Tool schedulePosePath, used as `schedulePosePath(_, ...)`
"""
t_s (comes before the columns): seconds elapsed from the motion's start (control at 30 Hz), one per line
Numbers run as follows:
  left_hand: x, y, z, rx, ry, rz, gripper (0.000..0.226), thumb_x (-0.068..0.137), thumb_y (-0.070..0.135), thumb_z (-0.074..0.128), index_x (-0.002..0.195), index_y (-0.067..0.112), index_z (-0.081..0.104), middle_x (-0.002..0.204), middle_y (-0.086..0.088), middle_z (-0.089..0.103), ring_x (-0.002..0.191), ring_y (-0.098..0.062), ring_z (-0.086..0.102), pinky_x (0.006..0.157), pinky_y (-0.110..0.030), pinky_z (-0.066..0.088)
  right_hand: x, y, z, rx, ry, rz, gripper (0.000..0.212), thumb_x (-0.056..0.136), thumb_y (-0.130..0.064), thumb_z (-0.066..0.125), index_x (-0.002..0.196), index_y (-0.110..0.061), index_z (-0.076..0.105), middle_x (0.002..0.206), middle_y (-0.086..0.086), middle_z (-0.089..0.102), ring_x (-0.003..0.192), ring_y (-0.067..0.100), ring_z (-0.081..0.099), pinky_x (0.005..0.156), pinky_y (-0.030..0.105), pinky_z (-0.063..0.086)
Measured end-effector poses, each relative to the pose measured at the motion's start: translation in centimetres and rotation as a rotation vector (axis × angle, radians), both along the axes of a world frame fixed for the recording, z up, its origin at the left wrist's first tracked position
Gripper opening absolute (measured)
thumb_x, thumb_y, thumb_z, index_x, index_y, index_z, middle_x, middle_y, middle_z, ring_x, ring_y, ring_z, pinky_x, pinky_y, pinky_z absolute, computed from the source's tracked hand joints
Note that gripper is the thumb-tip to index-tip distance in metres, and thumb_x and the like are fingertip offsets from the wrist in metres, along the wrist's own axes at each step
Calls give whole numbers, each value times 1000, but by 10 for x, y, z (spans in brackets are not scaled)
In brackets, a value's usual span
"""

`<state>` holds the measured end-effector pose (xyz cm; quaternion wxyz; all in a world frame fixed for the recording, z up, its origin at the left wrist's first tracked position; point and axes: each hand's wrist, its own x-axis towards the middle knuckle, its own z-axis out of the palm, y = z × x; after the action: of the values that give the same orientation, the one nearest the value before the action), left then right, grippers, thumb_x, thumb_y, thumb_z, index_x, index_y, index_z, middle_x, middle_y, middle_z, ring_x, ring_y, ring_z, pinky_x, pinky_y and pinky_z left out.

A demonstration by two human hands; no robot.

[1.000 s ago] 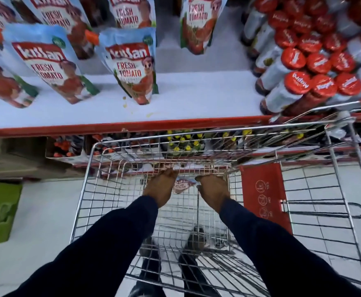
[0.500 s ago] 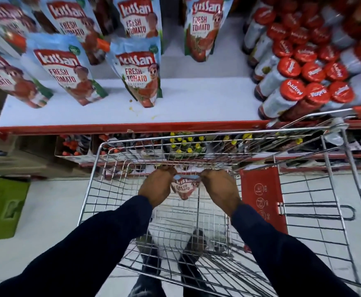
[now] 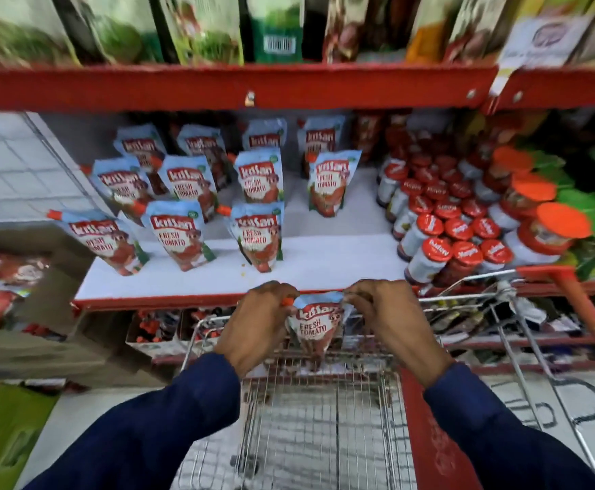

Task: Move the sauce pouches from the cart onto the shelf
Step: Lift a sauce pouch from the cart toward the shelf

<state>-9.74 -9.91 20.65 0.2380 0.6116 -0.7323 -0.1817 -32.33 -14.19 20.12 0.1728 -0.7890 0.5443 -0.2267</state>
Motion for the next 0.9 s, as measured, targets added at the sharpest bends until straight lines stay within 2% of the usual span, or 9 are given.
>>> schedulePosePath(0.2,-2,-30,52,-114,-28,-7,16,92,12,62,106,17,68,105,-5,72,96,-22,64,75,-26,45,-5,-37,44,-104,-64,26,10,90,-27,64,89,-25,74,84,-3,77,76,15,69,66,36,54)
schedulePosePath(0.37,-13,-67,79,-150,-39,4,18,90,6,64,105,13,70,101,-10,73,93,-27,66,70,-24,39,-11,-63,69,-197,-84,16,10,90,-22,67,87,-17,75,73,1,75,64,17,65,56,33,44)
schedulePosePath(0.43,-21,-80,87,-152,-32,18,19,90,5,65,106,11,71,102,-11,74,93,-27,67,69,-22,38,-14,-76,73,-213,-70,7,8,89,-18,68,84,-16,74,63,-3,68,57,12,56,51,20,36)
schedulePosePath(0.5,-28,-94,90,-157,-30,34,20,89,3,65,106,11,72,103,-10,75,95,-26,67,68,-21,37,-15,-89,77,-225,-67,-3,8,86,-10,70,80,-13,73,59,-5,61,55,7,47,51,10,33)
schedulePosePath(0.6,-34,-115,84,-146,-34,50,23,87,-2,64,103,12,72,102,-10,75,94,-27,65,69,-24,37,-18,-104,77,-225,-50,-8,11,86,-6,68,78,-11,72,59,1,61,56,8,46,51,9,34)
schedulePosePath(0.7,-39,-137,71,-131,-34,76,27,84,-6,64,101,12,73,99,-11,76,90,-28,67,70,-28,45,-19,-123,69,-196,-44,-38,13,88,-9,66,76,-11,71,59,-2,58,56,12,49,49,21,26)
schedulePosePath(0.8,-42,-152,59,-102,-37,114,31,82,-6,68,107,12,72,103,-10,75,89,-26,69,78,-40,60,-18,-139,57,-166,-19,-42,10,89,-9,65,82,-11,72,70,5,70,61,17,59,53,27,38)
schedulePosePath(0.9,-43,-163,49,-96,-73,138,31,82,-7,67,106,13,72,100,-9,74,86,-26,69,76,-43,61,-17,-150,50,-146,-6,-43,10,89,-7,64,84,-10,73,74,7,72,60,15,56,50,16,36)
